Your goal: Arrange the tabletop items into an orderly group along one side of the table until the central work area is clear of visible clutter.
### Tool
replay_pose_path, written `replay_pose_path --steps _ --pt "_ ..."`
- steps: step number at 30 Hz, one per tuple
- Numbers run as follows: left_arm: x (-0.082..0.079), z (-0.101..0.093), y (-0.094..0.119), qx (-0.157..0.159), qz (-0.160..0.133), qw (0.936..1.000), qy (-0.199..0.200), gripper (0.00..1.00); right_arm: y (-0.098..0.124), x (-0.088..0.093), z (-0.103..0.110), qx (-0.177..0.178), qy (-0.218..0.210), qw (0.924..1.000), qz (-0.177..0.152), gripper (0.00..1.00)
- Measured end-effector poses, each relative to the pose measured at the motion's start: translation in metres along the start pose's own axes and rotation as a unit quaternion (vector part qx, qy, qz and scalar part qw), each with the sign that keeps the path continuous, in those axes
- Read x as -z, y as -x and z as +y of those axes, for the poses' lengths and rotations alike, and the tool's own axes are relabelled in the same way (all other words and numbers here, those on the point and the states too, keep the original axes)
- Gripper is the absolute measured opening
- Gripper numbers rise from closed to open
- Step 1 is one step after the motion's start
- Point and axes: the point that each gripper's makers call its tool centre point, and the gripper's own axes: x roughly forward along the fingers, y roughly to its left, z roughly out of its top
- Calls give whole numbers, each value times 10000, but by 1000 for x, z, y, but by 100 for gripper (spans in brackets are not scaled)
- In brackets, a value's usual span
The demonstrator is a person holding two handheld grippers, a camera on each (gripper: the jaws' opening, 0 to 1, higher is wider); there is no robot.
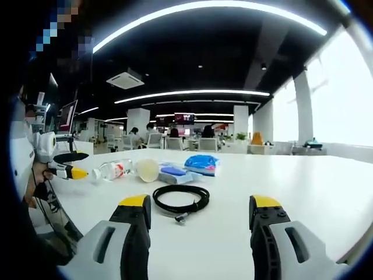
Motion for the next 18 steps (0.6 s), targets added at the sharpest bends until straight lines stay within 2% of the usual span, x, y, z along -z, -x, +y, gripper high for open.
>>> replay_pose_path --steps 5,8,10,12,13,14,18 --pt "9 1 -3 -152 308 9994 11 68 0 0 0 1 -10 10000 -13 65" --pt "12 -1 -5 -156 409 9984 344 68 0 0 1 -8 9 10000 -11 65" --pt "12 -1 -7 -157 414 9983 383 66 0 0 1 -17 21 10000 -16 65" --pt "15 -3 -7 -167 554 9972 484 38 0 -1 2 -34 81 10000 -46 63" --pt "13 -4 -7 -139 468 9981 375 25 -1 -1 2 -35 133 9999 -45 61" --pt "10 -5 -8 -111 382 9989 267 20 -1 -1 3 -36 185 9998 -44 60" --pt "12 -2 -10 -178 446 9979 441 23 -4 1 6 -78 231 9997 -2 60"
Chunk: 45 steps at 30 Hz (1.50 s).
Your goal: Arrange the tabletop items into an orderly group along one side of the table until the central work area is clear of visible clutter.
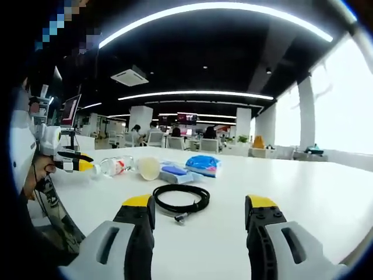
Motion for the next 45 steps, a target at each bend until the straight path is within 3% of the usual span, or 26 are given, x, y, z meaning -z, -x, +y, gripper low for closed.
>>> replay_pose_path --steps 32,45 --pt "21 -2 -14 -108 441 9989 94 23 -6 5 0 9 -50 9999 89 60" --pt "24 -2 -19 -131 491 9987 71 23 -11 11 0 -57 -77 9998 147 60"
